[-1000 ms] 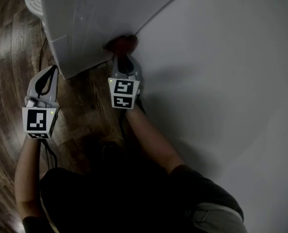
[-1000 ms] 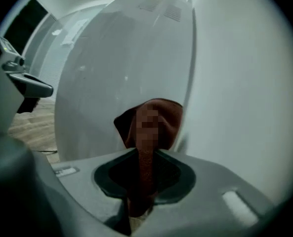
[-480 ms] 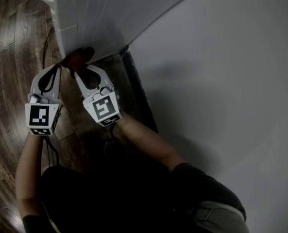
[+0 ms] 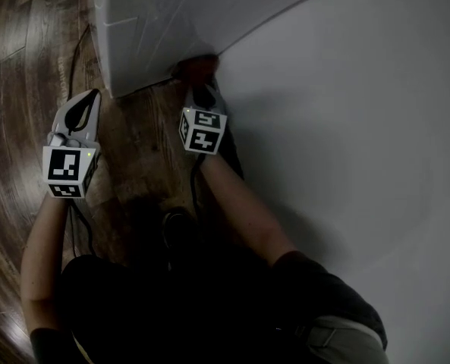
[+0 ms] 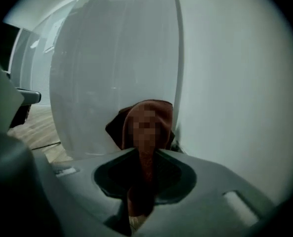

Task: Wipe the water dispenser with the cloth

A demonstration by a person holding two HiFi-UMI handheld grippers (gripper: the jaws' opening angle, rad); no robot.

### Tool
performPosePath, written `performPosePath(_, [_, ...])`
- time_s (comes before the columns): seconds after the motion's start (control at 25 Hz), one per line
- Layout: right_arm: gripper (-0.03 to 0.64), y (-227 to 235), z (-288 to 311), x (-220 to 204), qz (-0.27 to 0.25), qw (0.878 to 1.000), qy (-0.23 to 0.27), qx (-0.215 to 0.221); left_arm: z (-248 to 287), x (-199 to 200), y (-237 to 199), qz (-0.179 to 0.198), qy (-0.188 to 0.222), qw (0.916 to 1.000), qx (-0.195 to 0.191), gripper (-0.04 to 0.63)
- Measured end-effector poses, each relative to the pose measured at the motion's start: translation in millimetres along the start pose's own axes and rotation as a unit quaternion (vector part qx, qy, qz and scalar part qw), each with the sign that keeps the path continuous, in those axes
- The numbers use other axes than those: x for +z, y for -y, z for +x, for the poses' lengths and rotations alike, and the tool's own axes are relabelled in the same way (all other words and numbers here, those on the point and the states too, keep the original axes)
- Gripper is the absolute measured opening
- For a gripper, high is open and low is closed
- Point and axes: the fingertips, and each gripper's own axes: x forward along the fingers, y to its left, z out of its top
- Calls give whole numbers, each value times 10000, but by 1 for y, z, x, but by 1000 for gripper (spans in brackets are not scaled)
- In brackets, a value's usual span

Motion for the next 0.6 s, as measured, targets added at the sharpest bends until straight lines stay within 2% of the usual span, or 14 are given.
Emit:
performPosePath(0.12, [61,-18,18,-10,-106,9994,-198,272,5,-1,0,-28,-16,10000,6,20])
performPosePath(0.24, [61,-62,14,-1,-487,9941,16,971,6,2,0,-40,13,10000,-13,20])
performPosePath(0.32, [61,-93,4,5,-507,9885,157,1417,5,1,1,-47,8,10000,-25,20])
performPosePath(0.48, [61,-156,-17,12,-471,9733,251,2233,6,-4,-6,-107,-42,9999,74,20])
performPosePath(0.6, [61,-197,-39,19,-494,9554,375,2889,6,-3,-8,-186,-6,9997,151,20])
